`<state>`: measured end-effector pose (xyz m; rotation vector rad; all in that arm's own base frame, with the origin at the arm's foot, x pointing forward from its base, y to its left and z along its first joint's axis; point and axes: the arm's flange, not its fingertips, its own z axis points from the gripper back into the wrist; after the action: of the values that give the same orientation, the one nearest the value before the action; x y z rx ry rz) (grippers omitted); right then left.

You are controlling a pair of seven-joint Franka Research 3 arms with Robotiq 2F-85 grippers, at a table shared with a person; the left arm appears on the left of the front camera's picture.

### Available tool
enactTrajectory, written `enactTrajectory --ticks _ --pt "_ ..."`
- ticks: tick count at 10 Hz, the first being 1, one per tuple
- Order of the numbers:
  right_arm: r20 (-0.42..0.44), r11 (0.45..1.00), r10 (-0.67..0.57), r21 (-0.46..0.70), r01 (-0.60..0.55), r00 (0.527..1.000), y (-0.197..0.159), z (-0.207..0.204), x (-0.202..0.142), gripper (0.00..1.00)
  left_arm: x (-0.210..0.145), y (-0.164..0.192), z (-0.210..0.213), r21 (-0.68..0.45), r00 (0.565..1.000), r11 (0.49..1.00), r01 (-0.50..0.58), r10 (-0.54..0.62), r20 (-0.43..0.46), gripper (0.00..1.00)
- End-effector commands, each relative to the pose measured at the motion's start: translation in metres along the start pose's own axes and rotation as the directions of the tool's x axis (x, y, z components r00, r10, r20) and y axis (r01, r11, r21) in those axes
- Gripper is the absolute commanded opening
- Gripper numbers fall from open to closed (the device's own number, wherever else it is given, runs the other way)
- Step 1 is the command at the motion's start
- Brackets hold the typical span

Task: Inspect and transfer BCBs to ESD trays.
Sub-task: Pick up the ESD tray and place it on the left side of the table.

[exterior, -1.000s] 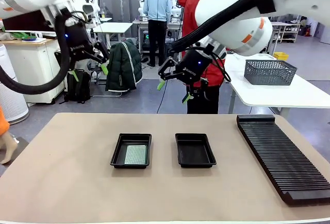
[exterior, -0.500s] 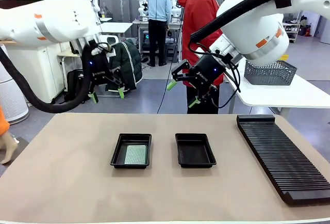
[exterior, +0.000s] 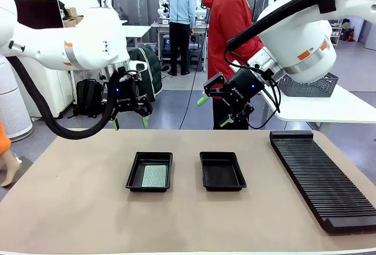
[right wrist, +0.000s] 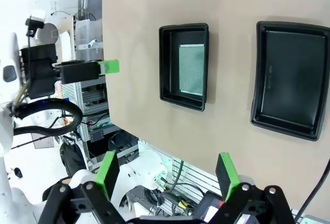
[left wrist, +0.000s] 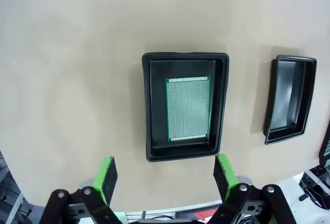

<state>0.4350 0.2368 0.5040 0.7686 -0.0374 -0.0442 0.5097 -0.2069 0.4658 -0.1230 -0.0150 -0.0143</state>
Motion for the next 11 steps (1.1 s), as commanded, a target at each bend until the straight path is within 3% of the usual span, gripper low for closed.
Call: enactTrajectory --ticks 1,11 --pt "-0.004 1.0 0.004 -0.004 -0.004 1.0 0.005 -0.003 0.001 1.0 -0.003 -0.004 -0.019 0.038 1.0 0.999 -0.005 0.005 0.016 1.0" --pt "-0.004 1.0 0.004 -0.004 -0.004 1.0 0.005 -0.003 0.001 1.0 0.002 0.007 -0.114 0.085 0.999 0.996 0.036 -0.037 0.007 1.0"
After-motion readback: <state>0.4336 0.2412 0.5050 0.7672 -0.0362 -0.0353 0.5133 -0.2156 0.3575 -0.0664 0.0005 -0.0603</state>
